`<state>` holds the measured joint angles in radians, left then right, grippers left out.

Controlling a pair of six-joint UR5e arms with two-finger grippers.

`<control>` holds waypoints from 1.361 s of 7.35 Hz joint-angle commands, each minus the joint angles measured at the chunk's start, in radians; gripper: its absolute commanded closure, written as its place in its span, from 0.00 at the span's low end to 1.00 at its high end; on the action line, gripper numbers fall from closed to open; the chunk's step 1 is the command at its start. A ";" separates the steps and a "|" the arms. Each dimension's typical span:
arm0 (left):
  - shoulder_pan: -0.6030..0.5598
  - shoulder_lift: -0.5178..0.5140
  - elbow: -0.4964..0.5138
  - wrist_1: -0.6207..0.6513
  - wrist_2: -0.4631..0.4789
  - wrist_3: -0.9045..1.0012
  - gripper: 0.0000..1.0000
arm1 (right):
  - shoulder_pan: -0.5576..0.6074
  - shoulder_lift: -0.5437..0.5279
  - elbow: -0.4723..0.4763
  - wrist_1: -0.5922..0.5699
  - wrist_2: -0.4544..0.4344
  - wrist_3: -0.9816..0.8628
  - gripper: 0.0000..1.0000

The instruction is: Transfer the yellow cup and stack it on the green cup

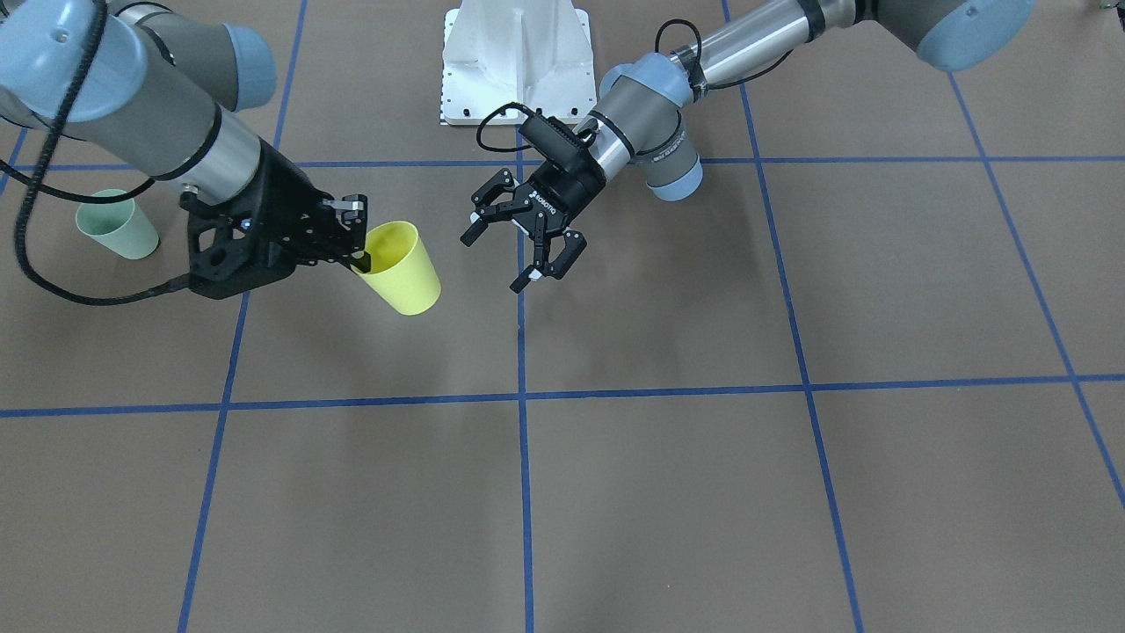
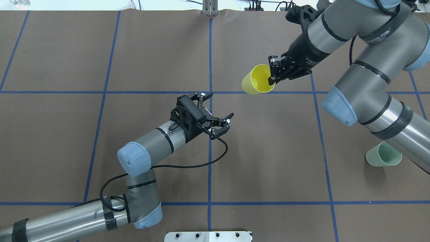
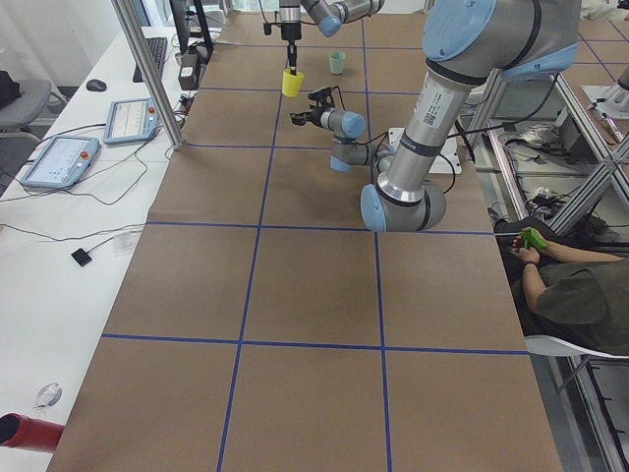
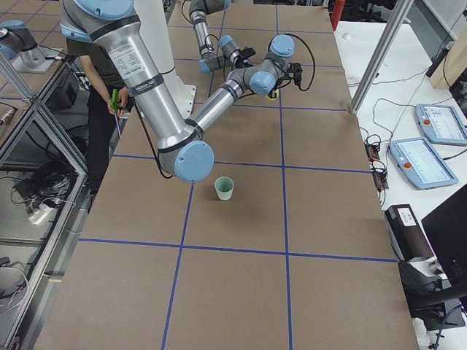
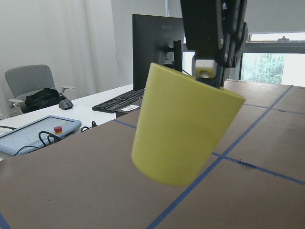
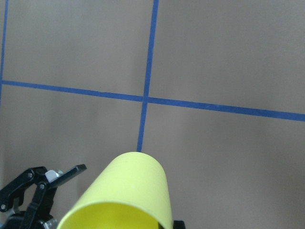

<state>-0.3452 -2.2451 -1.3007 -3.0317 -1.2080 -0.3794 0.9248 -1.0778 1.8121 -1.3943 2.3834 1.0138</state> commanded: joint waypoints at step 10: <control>-0.291 0.018 0.052 0.375 -0.165 -0.633 0.01 | 0.212 -0.698 0.276 -0.077 -0.012 -0.324 1.00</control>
<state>-0.5986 -2.2300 -1.2521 -2.6975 -1.3153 -0.9557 1.1298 -1.7338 2.0877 -1.4711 2.3720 0.7606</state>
